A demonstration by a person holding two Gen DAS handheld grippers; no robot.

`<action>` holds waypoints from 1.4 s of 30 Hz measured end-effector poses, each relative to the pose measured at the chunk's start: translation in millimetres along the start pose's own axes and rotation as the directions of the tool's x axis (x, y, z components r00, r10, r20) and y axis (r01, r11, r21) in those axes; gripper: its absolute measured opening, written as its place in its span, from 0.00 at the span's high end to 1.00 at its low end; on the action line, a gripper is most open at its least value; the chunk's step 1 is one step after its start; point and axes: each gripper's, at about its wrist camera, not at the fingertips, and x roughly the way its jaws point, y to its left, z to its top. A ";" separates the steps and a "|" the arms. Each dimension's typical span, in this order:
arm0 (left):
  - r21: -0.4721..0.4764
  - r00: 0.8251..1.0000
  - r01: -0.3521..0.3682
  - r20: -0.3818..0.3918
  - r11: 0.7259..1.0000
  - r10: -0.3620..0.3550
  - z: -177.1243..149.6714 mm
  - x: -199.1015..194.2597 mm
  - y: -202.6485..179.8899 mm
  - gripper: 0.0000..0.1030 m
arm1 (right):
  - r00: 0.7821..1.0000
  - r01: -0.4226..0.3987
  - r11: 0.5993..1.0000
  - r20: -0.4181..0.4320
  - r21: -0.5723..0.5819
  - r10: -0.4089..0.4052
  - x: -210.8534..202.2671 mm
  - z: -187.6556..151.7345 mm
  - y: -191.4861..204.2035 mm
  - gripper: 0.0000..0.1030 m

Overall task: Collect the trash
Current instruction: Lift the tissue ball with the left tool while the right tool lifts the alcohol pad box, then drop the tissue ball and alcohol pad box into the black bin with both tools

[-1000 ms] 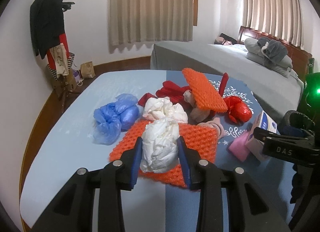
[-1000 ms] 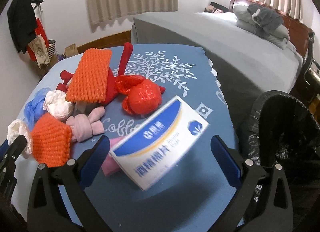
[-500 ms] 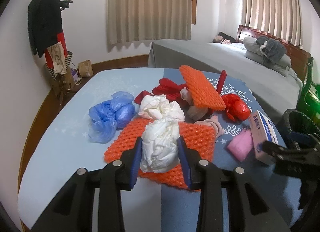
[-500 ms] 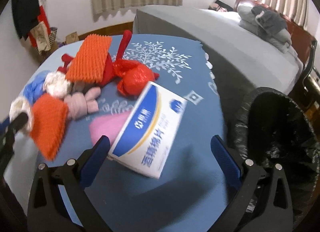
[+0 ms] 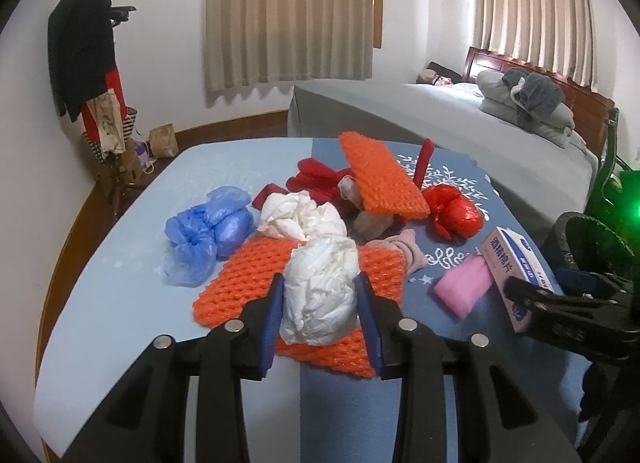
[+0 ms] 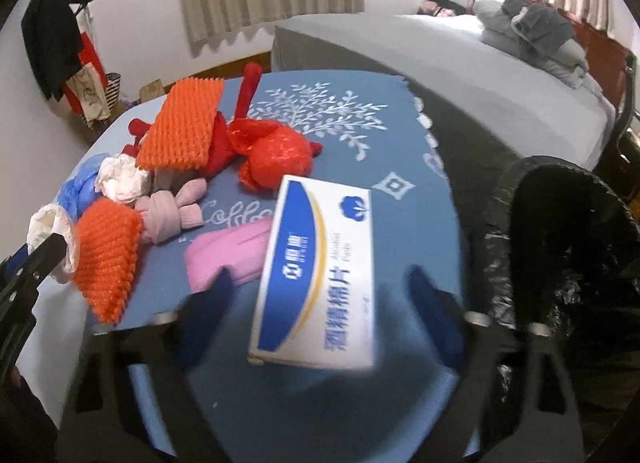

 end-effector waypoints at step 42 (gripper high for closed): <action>0.241 0.905 0.404 0.039 0.883 -0.424 37.7 -33.1 -229.1 0.65 | 0.955 0.214 0.942 0.146 0.258 -0.257 -133.7 -32.3 -209.5 0.45</action>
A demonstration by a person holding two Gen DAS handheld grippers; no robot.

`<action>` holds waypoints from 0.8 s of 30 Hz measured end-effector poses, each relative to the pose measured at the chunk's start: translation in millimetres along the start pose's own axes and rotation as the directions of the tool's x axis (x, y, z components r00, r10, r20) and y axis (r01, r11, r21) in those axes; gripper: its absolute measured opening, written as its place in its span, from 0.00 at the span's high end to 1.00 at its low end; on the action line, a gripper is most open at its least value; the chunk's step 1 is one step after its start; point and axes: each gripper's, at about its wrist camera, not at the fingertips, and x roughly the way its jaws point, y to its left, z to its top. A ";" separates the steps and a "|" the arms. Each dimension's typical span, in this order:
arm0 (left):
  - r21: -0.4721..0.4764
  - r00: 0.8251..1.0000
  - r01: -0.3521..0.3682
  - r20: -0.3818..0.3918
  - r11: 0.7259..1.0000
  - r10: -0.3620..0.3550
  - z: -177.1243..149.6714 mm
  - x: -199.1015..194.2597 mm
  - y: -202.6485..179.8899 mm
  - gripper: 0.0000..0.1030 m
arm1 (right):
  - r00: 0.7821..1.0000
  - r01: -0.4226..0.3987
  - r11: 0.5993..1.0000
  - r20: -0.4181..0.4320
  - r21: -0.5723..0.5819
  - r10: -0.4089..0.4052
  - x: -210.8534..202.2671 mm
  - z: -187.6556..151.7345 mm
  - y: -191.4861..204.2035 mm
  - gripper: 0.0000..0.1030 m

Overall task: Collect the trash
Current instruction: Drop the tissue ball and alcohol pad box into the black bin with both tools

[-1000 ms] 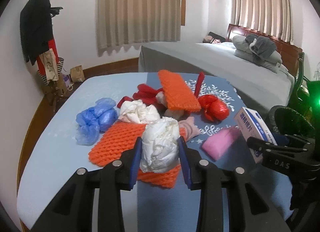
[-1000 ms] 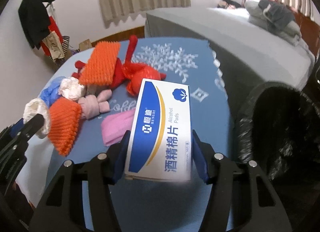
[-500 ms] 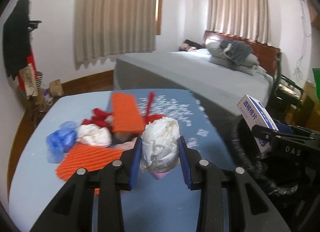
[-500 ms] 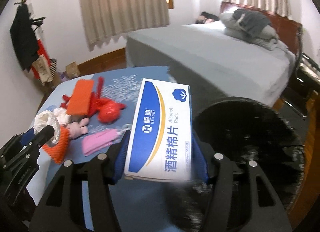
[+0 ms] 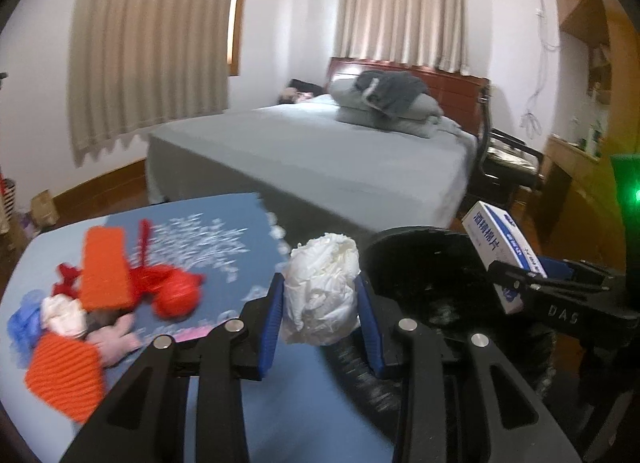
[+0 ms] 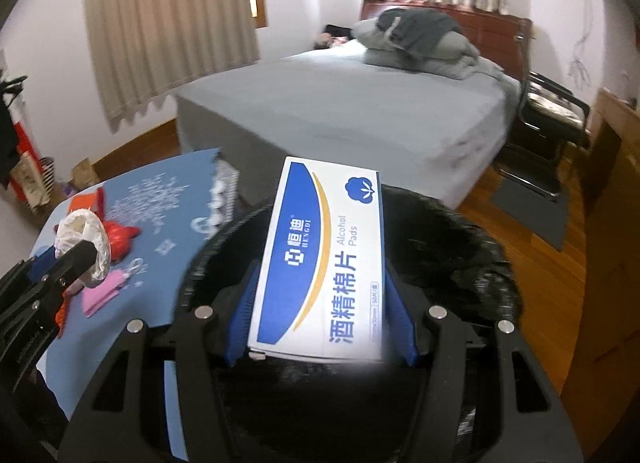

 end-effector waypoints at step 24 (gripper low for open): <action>0.006 0.995 -0.100 0.024 0.995 0.100 0.0 -2.3 15.0 0.19 | 0.996 -0.009 1.000 0.086 0.027 0.007 -2.9 2.5 -15.4 0.06</action>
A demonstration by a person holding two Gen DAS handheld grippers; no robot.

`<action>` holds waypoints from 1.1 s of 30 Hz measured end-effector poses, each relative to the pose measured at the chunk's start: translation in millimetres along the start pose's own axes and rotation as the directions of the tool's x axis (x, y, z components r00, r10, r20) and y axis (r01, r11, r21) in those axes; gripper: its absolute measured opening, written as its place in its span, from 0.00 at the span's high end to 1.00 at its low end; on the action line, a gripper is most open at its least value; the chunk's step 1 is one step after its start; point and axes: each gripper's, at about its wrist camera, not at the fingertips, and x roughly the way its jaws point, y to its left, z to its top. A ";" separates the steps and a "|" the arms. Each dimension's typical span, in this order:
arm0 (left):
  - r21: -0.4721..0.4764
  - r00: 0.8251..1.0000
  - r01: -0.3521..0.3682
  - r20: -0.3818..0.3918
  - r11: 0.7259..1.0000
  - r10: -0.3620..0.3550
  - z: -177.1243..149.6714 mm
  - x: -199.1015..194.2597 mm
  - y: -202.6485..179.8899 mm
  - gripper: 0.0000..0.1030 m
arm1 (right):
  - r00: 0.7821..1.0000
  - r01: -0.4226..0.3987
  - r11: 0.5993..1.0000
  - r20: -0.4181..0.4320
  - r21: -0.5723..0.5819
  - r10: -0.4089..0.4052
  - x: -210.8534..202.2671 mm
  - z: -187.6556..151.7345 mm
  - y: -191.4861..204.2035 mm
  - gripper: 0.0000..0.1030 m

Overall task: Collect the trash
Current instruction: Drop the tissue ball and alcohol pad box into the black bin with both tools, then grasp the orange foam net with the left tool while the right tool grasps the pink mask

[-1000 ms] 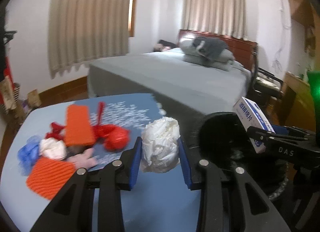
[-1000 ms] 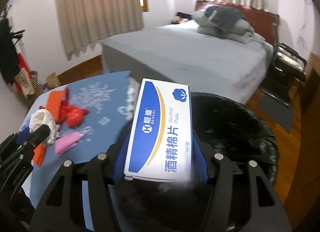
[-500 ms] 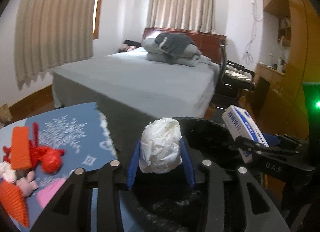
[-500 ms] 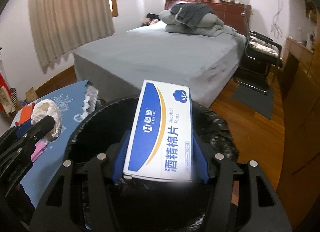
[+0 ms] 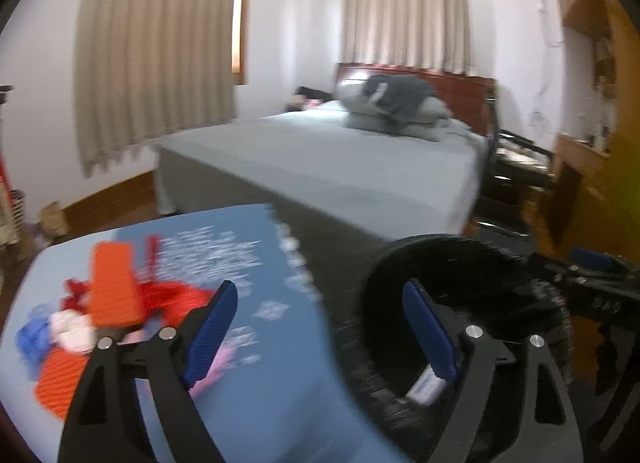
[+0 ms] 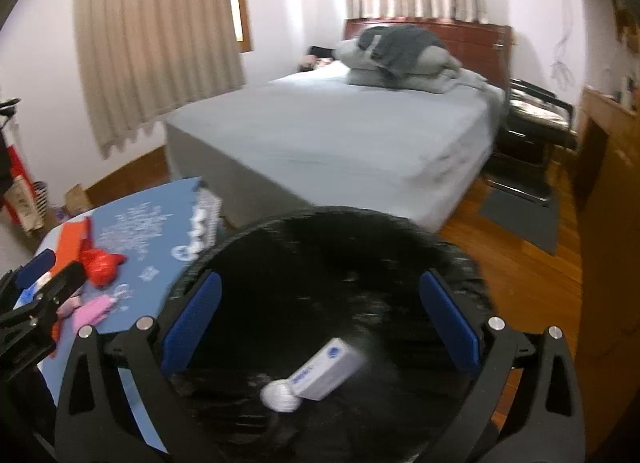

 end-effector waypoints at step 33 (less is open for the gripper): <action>-0.230 0.887 -0.422 -0.303 0.877 0.347 -109.1 -4.2 217.1 0.19 | 0.952 -0.295 0.921 -0.159 -0.253 0.261 63.7 -39.1 214.9 0.06</action>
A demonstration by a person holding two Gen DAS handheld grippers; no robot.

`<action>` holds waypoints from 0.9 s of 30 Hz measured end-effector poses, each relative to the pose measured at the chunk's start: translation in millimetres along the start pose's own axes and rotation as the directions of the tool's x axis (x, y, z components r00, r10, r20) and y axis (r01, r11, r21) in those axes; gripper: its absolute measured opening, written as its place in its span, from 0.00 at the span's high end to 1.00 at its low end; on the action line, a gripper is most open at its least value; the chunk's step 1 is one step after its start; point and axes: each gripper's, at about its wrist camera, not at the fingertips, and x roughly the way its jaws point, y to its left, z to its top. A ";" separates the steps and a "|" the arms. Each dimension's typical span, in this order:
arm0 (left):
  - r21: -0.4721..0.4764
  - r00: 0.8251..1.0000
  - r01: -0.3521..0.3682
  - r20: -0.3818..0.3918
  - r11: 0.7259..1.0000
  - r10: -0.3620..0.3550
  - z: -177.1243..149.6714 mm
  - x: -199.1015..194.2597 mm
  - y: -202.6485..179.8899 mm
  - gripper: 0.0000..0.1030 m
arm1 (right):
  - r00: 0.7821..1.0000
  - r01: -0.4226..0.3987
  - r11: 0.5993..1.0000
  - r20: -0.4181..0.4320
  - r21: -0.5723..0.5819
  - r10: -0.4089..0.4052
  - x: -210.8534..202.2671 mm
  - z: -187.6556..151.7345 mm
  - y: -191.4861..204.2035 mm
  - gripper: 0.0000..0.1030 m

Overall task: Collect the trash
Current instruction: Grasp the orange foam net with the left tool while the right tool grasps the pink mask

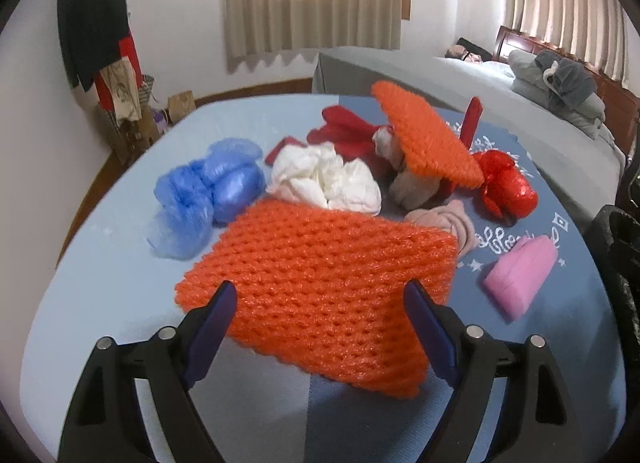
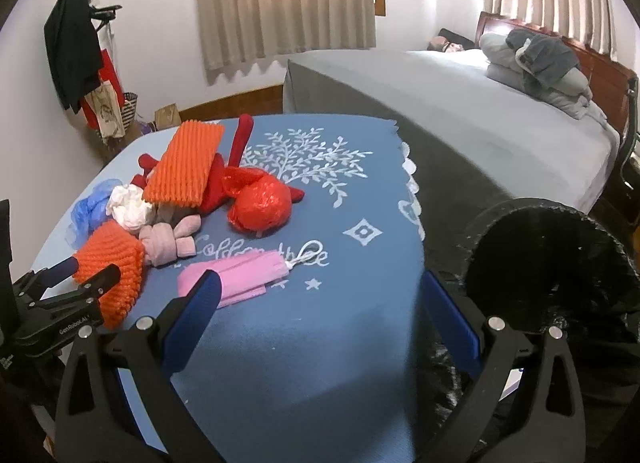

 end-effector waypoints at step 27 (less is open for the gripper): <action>0.015 0.997 0.073 -0.005 0.997 -0.073 0.4 -0.8 -4.5 0.84 | 0.972 -0.171 0.983 -0.173 -0.059 0.159 64.8 1.6 54.3 0.49</action>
